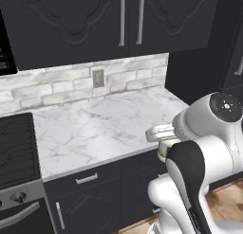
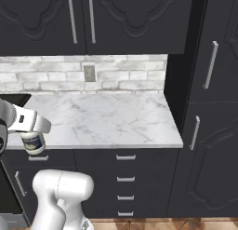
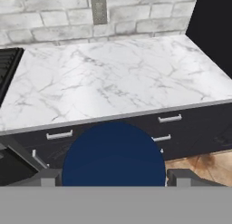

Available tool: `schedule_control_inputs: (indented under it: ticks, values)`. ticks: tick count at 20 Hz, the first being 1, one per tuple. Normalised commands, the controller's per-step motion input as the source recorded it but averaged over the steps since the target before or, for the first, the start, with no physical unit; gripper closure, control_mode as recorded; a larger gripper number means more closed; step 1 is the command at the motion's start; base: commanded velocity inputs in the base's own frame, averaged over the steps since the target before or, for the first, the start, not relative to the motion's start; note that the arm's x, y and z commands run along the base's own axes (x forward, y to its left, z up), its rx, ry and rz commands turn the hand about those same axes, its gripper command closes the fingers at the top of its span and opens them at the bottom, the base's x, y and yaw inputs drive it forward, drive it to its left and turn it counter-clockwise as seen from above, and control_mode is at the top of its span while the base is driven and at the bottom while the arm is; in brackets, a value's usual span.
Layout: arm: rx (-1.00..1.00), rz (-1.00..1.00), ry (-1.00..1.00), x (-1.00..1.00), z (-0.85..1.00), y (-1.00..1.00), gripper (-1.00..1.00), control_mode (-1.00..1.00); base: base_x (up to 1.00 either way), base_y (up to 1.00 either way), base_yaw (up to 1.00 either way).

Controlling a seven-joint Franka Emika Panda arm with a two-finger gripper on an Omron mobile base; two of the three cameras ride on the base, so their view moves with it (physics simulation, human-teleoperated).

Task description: Place the ketchup and mayonnaise from the counter to the top shelf of the fridge. If the existing items in the fridge are on the top shelf, move them to other shelves.

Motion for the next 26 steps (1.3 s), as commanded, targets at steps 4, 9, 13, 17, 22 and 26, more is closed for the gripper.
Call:
schedule_control_inputs:
  ticks: [4,9,13,17,22,26]
  values:
    - [0.00,0.00,0.00,0.00,0.00,0.00,1.00,1.00,0.00,0.00,-0.01]
    - [0.00,0.00,0.00,0.00,0.00,0.00,1.00,1.00,-0.02,-0.04,-0.21]
    - [0.00,0.00,0.00,0.00,0.00,0.00,1.00,1.00,-0.07,-0.16,-0.35]
    - [0.00,0.00,0.00,0.00,0.00,0.00,1.00,1.00,-0.04,-0.21,-0.43]
    - [0.00,0.00,0.00,0.00,0.00,0.00,1.00,1.00,-0.01,-0.20,-0.53]
    - [0.00,0.00,0.00,0.00,0.00,0.00,1.00,1.00,0.02,-0.07,-0.60]
